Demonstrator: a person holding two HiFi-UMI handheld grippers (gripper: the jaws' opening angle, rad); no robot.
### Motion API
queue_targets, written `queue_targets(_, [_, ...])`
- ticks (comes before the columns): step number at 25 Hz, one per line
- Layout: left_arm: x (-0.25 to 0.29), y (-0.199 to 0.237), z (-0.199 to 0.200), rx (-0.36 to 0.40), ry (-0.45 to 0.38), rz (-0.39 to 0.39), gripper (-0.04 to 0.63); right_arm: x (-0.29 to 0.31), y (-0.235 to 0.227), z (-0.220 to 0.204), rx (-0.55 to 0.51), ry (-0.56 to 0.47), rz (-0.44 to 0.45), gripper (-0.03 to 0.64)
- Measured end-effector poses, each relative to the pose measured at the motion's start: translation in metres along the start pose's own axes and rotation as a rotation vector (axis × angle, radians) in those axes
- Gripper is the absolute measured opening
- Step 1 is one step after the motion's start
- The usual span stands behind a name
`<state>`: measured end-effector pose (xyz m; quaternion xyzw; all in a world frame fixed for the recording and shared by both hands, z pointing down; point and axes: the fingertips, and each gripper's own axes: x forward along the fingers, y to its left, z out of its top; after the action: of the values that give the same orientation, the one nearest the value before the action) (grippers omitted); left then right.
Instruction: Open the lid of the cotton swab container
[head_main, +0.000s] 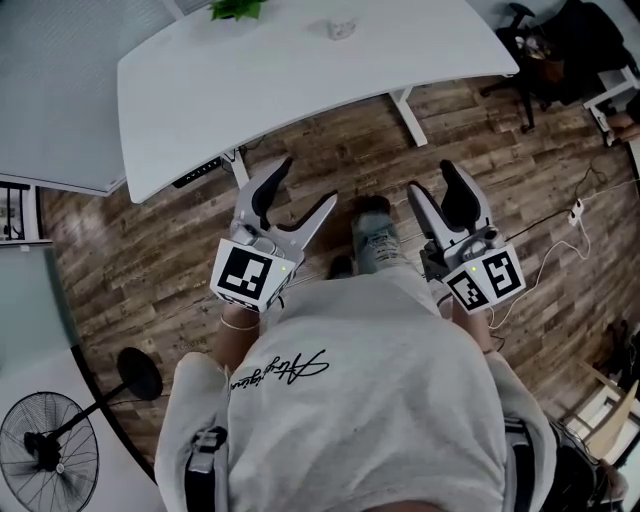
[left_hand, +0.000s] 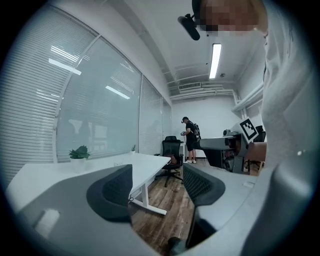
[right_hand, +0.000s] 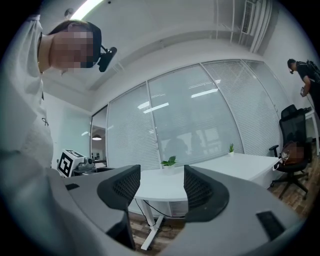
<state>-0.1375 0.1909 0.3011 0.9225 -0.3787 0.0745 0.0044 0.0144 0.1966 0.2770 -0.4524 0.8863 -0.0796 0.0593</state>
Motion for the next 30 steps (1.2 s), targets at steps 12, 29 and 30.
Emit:
queue_targets(12, [0.030, 0.033, 0.004, 0.003, 0.007, 0.068, 0.304, 0.044, -0.032, 0.011, 0.001, -0.021, 0.067, 0.253])
queue_targets(29, [0.129, 0.091, 0.021, 0.023, 0.001, 0.093, 0.304, 0.117, -0.117, 0.027, 0.010, -0.034, 0.105, 0.253])
queue_targets(30, [0.134, 0.094, 0.021, 0.022, 0.004, 0.095, 0.304, 0.121, -0.122, 0.028, 0.013, -0.033, 0.106, 0.253])
